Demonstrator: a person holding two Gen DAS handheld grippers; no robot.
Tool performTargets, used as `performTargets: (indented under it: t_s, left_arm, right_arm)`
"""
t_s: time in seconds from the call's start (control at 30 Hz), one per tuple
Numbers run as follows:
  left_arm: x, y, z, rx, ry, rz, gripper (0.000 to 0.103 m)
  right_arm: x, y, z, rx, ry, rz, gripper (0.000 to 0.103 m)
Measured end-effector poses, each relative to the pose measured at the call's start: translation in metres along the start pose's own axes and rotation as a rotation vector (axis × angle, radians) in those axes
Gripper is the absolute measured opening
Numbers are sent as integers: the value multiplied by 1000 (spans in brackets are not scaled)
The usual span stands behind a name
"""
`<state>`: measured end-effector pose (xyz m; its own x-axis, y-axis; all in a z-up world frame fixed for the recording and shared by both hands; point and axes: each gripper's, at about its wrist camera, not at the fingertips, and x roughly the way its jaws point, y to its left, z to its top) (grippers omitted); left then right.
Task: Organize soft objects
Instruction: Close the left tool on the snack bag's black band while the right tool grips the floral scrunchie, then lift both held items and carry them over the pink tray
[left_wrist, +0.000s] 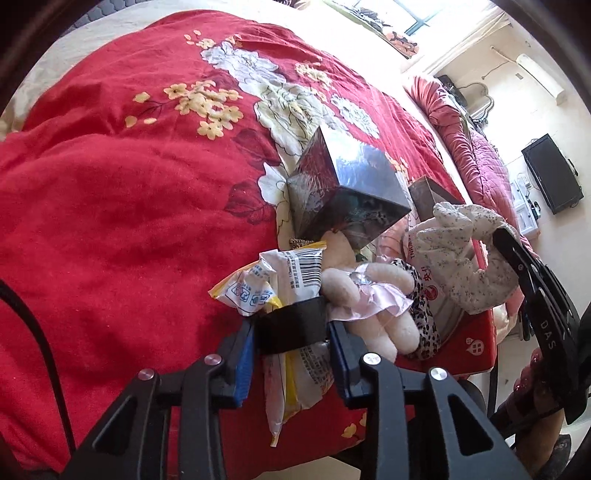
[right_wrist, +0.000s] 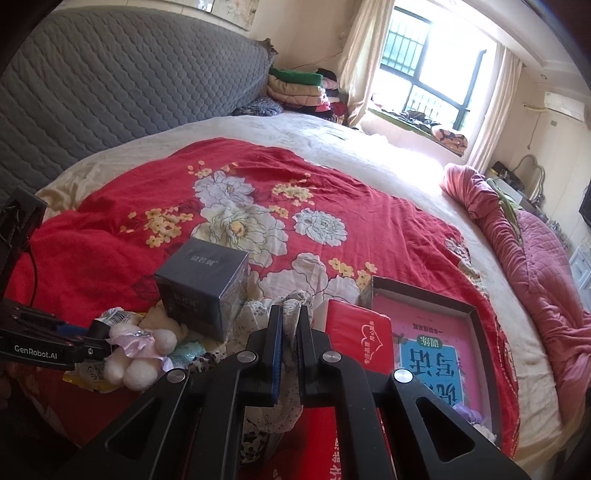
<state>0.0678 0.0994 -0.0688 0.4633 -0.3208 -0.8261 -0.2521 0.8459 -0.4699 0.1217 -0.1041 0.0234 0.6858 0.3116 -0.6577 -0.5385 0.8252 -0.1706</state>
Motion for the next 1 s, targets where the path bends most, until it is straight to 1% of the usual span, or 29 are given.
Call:
performTargets:
  t_s: [0.13,0.27,0.3,0.37,0.43,0.5,0.53,0.73,0.8,0.87,1.0]
  left_arm:
    - [-21,-8,4,28,-58,22,36]
    - [-36,-19,5,51,-96,38,36]
    - [-36,-21,6,55,-98,50,36]
    - [-30,-20,5,58,-75,83,36]
    - [-25,-17,5,37,-54,83,36]
    - [-26,-15,3,24,-49,86,36]
    - [-32,-10,-2,27,-55,93,36]
    - [-56,-12,0,35,-110,165,36]
    - [-64,-13,1,31,-129,162,36]
    - [-73,-19,4,41,-147,141,36]
    - [-86,-41,10,73,-184,104,36]
  right_arm:
    - [-11,-6,3,16,-24,-5,6]
    - [-23,-13,6,33,-50,-16,6]
    - [-25,-15,6,39,-55,-15,6]
    - [-28,-19,6,51,-56,-18,6]
    - [-29,-22,5,61,-56,-11,6]
    - [-33,-24,4,69,-63,-9,6]
    - [-34,-25,4,72,-68,-9,6]
    - [-47,-35,4,105,-101,-10,6]
    - [-51,-38,5,112,-115,-10,6]
    - [-56,-42,5,119,-126,-12,6]
    - [-66,-50,5,137,-152,-16,6]
